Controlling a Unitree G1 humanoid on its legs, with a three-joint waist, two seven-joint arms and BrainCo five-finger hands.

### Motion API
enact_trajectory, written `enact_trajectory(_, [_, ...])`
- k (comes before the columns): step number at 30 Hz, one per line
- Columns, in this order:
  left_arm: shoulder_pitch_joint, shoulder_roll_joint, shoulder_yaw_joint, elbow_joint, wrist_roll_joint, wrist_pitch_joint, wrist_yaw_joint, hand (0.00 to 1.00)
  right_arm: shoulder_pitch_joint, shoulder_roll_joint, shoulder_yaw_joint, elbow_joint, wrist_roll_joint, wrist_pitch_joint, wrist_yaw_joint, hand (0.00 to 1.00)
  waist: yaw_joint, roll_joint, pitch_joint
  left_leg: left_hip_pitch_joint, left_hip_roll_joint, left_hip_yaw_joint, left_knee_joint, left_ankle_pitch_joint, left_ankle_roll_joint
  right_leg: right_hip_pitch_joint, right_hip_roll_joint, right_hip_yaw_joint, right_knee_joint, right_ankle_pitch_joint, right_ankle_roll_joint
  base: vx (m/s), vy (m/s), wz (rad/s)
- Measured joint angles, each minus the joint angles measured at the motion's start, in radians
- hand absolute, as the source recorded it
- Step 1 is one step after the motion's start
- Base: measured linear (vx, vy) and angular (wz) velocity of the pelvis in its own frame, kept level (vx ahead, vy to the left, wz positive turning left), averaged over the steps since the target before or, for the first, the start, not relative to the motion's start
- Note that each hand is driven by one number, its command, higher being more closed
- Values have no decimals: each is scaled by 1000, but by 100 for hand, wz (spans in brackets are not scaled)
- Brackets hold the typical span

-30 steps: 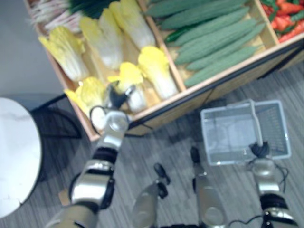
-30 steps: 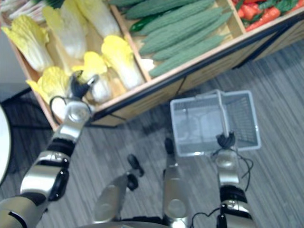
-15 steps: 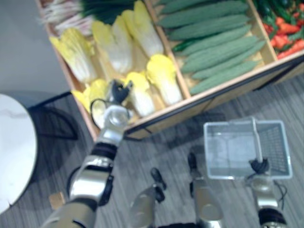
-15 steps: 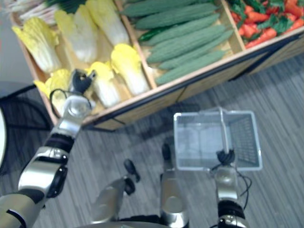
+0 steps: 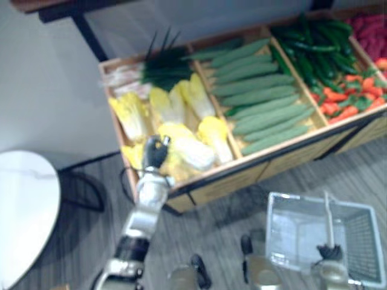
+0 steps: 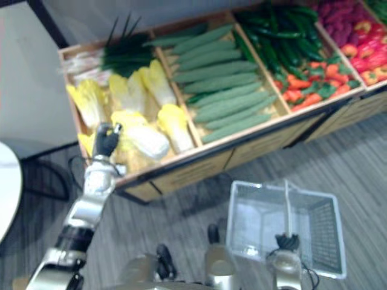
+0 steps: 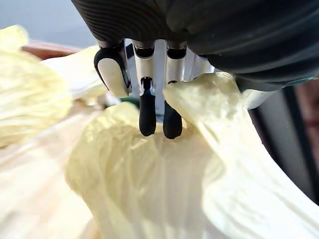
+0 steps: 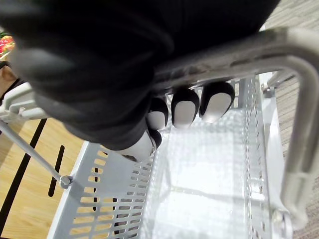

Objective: Pick vegetable in the basket

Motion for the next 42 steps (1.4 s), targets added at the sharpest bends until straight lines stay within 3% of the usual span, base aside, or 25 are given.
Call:
enact_trajectory(2, [71,-37,75,-89,-1,-20,49,100,9,-12,12,4,0,-2,0,100,9,32,-33,-19,-33,-242,18,-55,-25,-34,19,57,3,0,4,-21,57,-85])
enact_trajectory(4, [83,-72,84,-103,-1,-32,79,100,43,-10,0,11,-1,-4,1,100,9,46,-53,0,-28,-239,-4,-104,-21,-45,33,81,7,6,12,-32,129,-53])
enact_trajectory(7, [132,-82,91,-148,0,-43,111,100,82,28,-3,11,-1,-5,0,100,11,2,-72,21,-26,-151,-15,-103,-16,-81,21,104,26,1,17,-35,97,-70])
enact_trajectory(10, [131,-82,110,-155,0,-43,127,100,62,32,12,42,-6,-4,-2,100,18,-15,-72,58,5,-10,-52,-98,-6,-155,-104,-267,149,-55,-85,-66,37,-137])
enact_trajectory(11, [130,-78,111,-156,2,-43,137,100,59,32,26,61,-11,-4,1,100,27,-15,-74,95,24,61,-79,-98,-8,-148,-150,-463,221,-78,-111,50,-14,-152])
enact_trajectory(12, [130,-78,111,-157,5,-43,138,100,59,35,30,74,-11,-4,1,100,32,-18,-78,105,29,90,-86,-100,-13,-139,-158,-513,236,-84,-120,102,-21,-135])
enact_trajectory(13, [129,-79,111,-158,8,-43,139,100,58,37,32,80,-11,-4,2,100,34,-25,-84,108,39,115,-85,-104,-21,-129,-162,-549,229,-95,-105,147,-40,-120])
enact_trajectory(14, [130,-83,97,-157,26,-43,137,100,54,39,40,86,-11,-4,1,100,28,-12,-78,123,62,168,-91,-106,-38,-135,-142,-581,206,-67,-107,156,-56,-106])
enact_trajectory(17, [130,-111,33,-157,39,-46,117,100,70,36,41,98,-12,1,2,100,2,2,-87,201,81,252,-143,-82,-77,-137,-76,-525,207,-67,-119,202,-68,-91])
enact_trajectory(20, [127,-140,-16,-156,36,-53,94,100,68,21,62,103,-12,8,2,100,0,4,-90,248,86,356,-144,-80,-82,-177,-62,-514,263,-138,-145,132,-96,-99])
enact_trajectory(21, [129,-148,-33,-144,30,-53,87,100,64,19,72,103,-12,9,1,100,-10,4,-90,247,96,388,-102,-80,-81,-184,-63,-529,286,-179,-148,112,-101,-105])
enact_trajectory(23, [140,-148,-48,-103,24,-53,70,100,57,13,102,101,-12,10,3,100,-18,8,-91,231,163,412,79,-78,-77,-153,-40,-522,274,-182,-154,137,-117,-108])
enact_trajectory(24, [151,-153,-61,-81,20,-53,63,100,57,12,126,95,-13,15,4,100,-19,25,-94,196,244,383,276,-50,-29,-103,19,-473,228,-178,-161,166,-133,-118])
enact_trajectory(25, [168,-160,-67,-77,19,-54,61,100,59,8,149,89,-13,26,6,100,-17,36,-99,145,290,316,424,-6,41,-63,67,-424,188,-164,-175,208,-111,-162])
enact_trajectory(26, [182,-169,-78,-64,17,-59,61,100,61,-7,186,80,-13,28,6,100,-6,41,-99,79,284,197,565,-23,20,-27,107,-364,150,-154,-189,168,-43,-145])
enact_trajectory(27, [186,-168,-81,-54,11,-67,61,100,58,-12,199,71,-13,28,5,100,-2,49,-102,49,259,140,602,-44,5,-11,117,-334,138,-148,-202,168,59,-168])
enact_trajectory(28, [189,-169,-88,-26,-4,-72,61,100,55,-26,220,53,-13,27,3,100,11,48,-100,-2,191,46,617,-84,-15,16,121,-284,122,-145,-208,179,103,-155])
enact_trajectory(31, [204,-168,-106,-11,-10,-73,64,100,39,-33,247,18,-36,27,3,100,37,43,-97,-46,56,-118,397,-147,-37,72,119,-205,84,-140,-209,170,110,-139])
enact_trajectory(33, [206,-168,-107,-11,-9,-81,69,100,19,-38,258,-6,-50,27,3,100,44,57,-105,-56,1,-236,194,-137,-35,78,119,-195,62,-126,-189,178,168,-116])
enact_trajectory(34, [211,-168,-110,-10,-9,-85,69,100,1,-40,262,-22,-54,27,3,100,44,75,-115,-58,-10,-279,85,-87,-18,78,133,-187,38,-116,-172,160,165,-81])
enact_trajectory(35, [214,-168,-119,-9,-9,-86,68,100,-8,-42,263,-39,-54,27,3,100,43,88,-123,-58,-5,-280,29,-25,-5,77,146,-178,27,-112,-162,177,170,-85])
enact_trajectory(37, [229,-165,-142,-4,-10,-88,55,100,-20,-35,263,-74,-54,24,1,100,41,74,-136,-42,-14,-251,-15,-3,-3,77,132,-160,19,-102,-139,178,140,-38])
enact_trajectory(39, [237,-162,-197,12,-19,-96,25,100,-44,-42,255,-104,-55,23,0,100,43,43,-138,-20,-44,-246,-92,35,13,62,97,-154,24,-96,-126,196,142,3])
enact_trajectory(42, [238,-134,-306,65,-60,-98,-30,100,-90,-45,265,-104,-53,24,2,100,53,41,-140,4,-70,-246,-147,60,18,64,70,-157,21,-96,-117,170,164,8])
